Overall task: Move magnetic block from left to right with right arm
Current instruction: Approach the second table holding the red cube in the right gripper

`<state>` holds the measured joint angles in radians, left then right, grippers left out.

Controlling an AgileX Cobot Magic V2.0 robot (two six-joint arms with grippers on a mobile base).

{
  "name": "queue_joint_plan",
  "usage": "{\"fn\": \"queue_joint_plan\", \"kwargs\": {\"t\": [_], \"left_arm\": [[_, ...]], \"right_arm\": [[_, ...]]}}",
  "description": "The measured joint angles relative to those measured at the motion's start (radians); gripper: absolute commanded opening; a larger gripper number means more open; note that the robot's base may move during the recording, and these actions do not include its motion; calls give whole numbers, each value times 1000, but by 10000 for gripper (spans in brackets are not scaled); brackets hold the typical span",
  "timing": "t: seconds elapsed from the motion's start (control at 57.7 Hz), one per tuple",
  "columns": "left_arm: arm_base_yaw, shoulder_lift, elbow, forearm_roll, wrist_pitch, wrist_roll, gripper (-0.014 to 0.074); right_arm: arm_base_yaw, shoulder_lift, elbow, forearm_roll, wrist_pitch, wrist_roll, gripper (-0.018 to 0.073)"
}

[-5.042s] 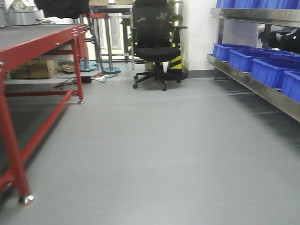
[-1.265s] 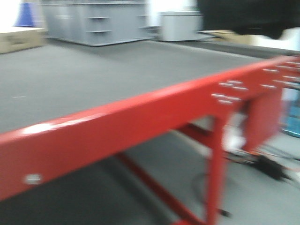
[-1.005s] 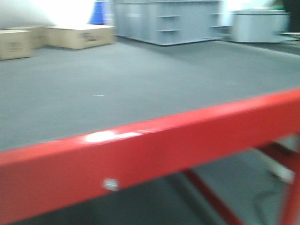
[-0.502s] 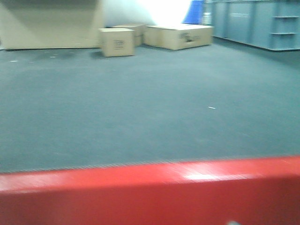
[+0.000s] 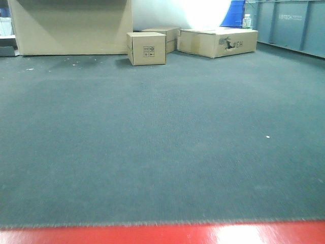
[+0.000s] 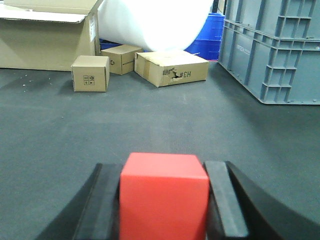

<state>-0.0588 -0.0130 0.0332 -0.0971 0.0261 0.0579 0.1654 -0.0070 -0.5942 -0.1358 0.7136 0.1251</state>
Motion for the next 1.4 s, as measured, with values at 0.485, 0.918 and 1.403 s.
{"fn": "queue_joint_plan", "kwargs": {"t": [0.485, 0.918, 1.403], "left_arm": [[0, 0, 0, 0, 0, 0, -126], [0, 0, 0, 0, 0, 0, -126], [0, 0, 0, 0, 0, 0, -126]], "right_arm": [[0, 0, 0, -44, 0, 0, 223], [0, 0, 0, -77, -8, 0, 223], [124, 445, -173, 121, -34, -157, 223]]}}
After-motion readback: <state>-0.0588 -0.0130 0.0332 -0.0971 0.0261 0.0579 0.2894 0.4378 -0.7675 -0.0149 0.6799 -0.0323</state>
